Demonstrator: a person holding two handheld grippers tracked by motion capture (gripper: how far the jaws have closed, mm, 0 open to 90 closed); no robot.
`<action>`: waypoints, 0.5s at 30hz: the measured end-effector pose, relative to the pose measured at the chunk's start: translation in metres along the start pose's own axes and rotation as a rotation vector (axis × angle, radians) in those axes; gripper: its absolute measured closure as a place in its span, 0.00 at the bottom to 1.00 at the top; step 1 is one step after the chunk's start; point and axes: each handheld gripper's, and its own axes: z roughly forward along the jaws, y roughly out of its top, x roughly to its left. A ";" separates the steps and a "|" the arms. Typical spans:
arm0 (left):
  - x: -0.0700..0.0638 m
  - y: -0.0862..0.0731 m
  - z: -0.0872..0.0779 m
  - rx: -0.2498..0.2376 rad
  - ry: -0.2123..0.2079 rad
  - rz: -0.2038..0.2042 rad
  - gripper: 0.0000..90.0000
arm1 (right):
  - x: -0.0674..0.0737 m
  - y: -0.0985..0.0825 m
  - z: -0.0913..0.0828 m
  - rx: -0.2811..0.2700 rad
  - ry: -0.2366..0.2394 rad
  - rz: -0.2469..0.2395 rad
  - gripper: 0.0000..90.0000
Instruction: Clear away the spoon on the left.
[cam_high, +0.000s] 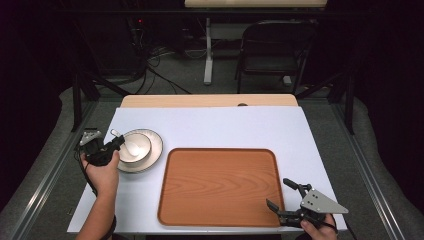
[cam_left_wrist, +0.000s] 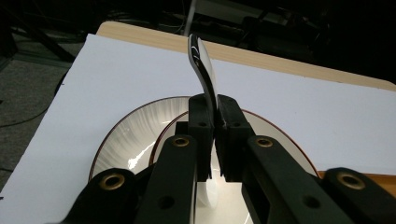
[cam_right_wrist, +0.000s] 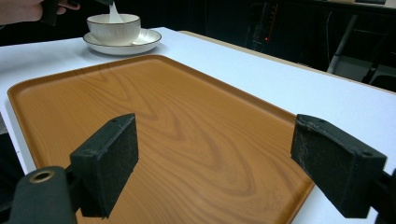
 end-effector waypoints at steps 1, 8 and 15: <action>0.000 0.001 0.000 0.004 0.000 0.004 0.95 | 0.000 0.000 0.000 0.000 0.000 0.000 0.16; -0.002 0.003 -0.002 0.011 -0.002 0.017 0.95 | 0.000 0.000 0.000 -0.001 -0.001 0.000 0.16; -0.004 0.010 -0.007 0.006 -0.002 0.038 0.95 | 0.000 0.000 0.000 0.001 0.000 0.001 0.16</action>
